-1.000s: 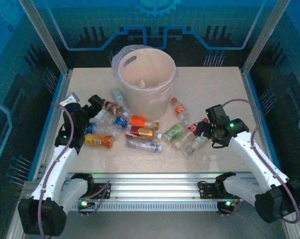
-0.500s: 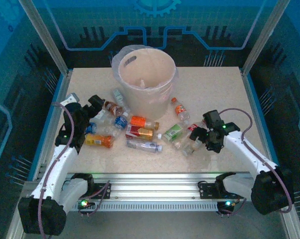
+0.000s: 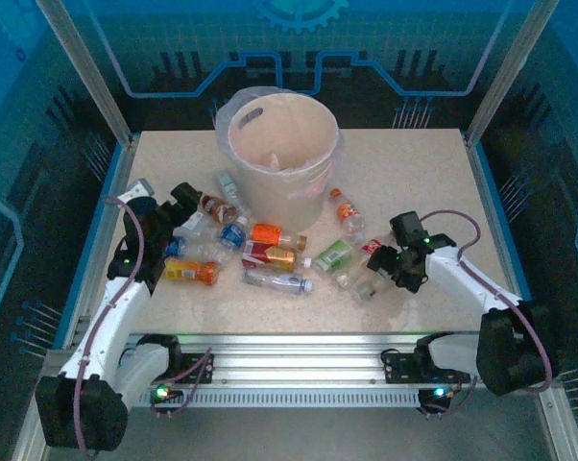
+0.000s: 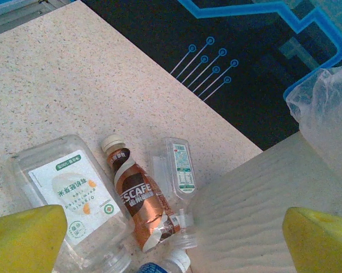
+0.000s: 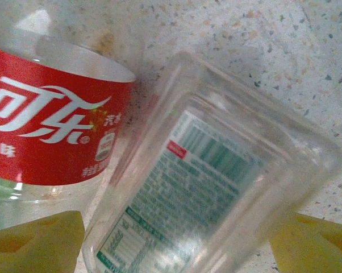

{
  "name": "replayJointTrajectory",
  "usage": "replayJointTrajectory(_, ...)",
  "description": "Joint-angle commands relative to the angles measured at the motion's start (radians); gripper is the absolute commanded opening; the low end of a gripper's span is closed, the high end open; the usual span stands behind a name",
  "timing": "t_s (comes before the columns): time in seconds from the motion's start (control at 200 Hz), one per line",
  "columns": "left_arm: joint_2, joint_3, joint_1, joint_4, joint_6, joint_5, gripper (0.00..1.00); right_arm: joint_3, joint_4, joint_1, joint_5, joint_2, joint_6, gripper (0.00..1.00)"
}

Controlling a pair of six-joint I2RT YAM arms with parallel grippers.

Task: Put the plastic bottles in the bin

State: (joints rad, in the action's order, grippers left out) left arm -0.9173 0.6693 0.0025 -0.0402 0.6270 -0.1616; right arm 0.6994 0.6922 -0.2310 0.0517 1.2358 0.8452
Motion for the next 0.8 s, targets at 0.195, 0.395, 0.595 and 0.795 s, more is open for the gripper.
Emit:
replayJointTrajectory(0.195, -0.003, 0.007, 0.004, 0.013, -0.009, -0.011, 0.99, -0.062, 0.020, 0.036, 0.008, 0.003, -0.008, 0.84)
replayJointTrajectory(0.395, -0.003, 0.003, 0.004, 0.013, -0.010, -0.014, 0.99, -0.088, -0.016, 0.036, 0.007, 0.030, -0.002, 0.84)
replayJointTrajectory(0.595, -0.004, 0.003, 0.004, 0.013, -0.014, -0.018, 0.99, -0.103, -0.045, 0.036, 0.009, 0.075, -0.002, 0.78)
replayJointTrajectory(0.795, -0.003, 0.001, 0.004, 0.010, -0.016, -0.022, 0.99, -0.084, -0.023, 0.036, 0.051, 0.075, -0.021, 0.62)
